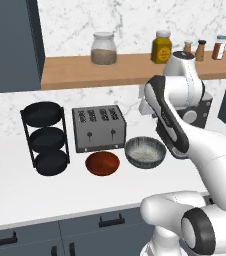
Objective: Pick up the bowls on the counter and stack them on top of one another in the open cabinet. Place the smaller bowl on top of the larger bowl.
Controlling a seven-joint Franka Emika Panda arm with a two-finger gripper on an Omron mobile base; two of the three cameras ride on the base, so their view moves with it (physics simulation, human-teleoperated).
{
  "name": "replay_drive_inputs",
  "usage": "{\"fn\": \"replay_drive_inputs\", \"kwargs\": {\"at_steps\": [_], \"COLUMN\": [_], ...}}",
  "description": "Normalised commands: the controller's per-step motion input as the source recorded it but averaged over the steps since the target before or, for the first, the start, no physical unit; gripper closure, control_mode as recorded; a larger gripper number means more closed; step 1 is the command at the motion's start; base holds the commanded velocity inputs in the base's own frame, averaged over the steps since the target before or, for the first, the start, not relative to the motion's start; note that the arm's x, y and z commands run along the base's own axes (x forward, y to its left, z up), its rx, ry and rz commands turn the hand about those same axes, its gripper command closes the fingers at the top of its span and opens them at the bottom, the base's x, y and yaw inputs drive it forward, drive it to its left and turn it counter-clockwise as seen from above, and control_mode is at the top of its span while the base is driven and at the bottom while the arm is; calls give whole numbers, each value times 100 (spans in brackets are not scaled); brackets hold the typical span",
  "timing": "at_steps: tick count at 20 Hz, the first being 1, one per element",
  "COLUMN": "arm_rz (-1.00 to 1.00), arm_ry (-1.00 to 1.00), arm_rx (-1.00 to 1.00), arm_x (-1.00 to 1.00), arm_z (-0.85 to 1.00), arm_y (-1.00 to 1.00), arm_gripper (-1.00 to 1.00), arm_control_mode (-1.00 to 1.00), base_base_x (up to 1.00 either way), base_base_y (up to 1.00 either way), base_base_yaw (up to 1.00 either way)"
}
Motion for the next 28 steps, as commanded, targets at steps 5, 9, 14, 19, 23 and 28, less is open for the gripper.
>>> {"fn": "replay_drive_inputs", "kwargs": {"at_steps": [5, 9, 14, 19, 23, 28], "arm_rz": [3, 8, 23, 26, 23, 12], "arm_ry": [-1, 3, 8, 9, 21, 20], "arm_rx": [-6, -14, -20, -12, -16, -18], "arm_x": [-12, -10, -39, -47, -9, 25], "arm_z": [-1, -22, -51, -94, -100, -99], "arm_y": [41, 100, 100, 98, 82, 49], "arm_gripper": [-100, -100, -100, -100, -100, -100], "arm_control_mode": [-100, -100, -100, -100, -100, -100], "base_base_x": [0, 0, 0, 0, 0, 0], "base_base_y": [0, 0, 0, 0, 0, 0], "base_base_yaw": [0, 0, 0, 0, 0, 0]}}
